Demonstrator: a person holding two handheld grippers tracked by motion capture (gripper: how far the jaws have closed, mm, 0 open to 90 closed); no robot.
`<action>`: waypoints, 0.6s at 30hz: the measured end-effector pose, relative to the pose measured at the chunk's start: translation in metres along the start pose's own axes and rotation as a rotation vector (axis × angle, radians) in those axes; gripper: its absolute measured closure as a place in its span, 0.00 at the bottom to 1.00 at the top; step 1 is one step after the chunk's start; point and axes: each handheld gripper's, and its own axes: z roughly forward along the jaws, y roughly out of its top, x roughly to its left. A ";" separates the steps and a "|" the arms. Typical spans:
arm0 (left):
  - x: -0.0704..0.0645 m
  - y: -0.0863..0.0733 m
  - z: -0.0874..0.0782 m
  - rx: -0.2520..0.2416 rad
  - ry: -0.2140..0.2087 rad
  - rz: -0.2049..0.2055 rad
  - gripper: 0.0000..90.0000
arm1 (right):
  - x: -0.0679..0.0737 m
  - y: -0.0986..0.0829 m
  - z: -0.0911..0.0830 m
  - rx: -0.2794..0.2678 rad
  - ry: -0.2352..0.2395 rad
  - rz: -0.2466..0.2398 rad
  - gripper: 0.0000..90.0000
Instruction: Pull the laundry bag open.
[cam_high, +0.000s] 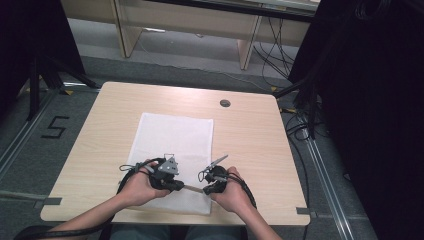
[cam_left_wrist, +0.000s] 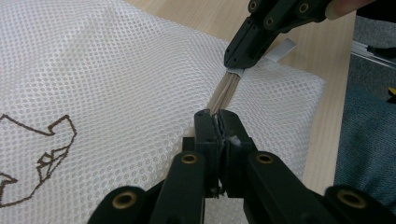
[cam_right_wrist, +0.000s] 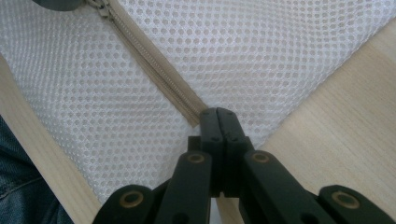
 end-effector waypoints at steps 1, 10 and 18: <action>0.000 0.000 0.000 0.000 0.000 0.004 0.97 | -0.001 0.000 0.000 -0.004 0.004 -0.009 1.00; 0.000 -0.003 -0.003 -0.007 0.007 -0.008 0.97 | 0.000 0.000 0.000 -0.002 0.000 -0.009 1.00; 0.000 -0.006 -0.006 -0.012 0.007 -0.022 0.97 | 0.000 0.000 0.000 -0.001 -0.001 -0.007 1.00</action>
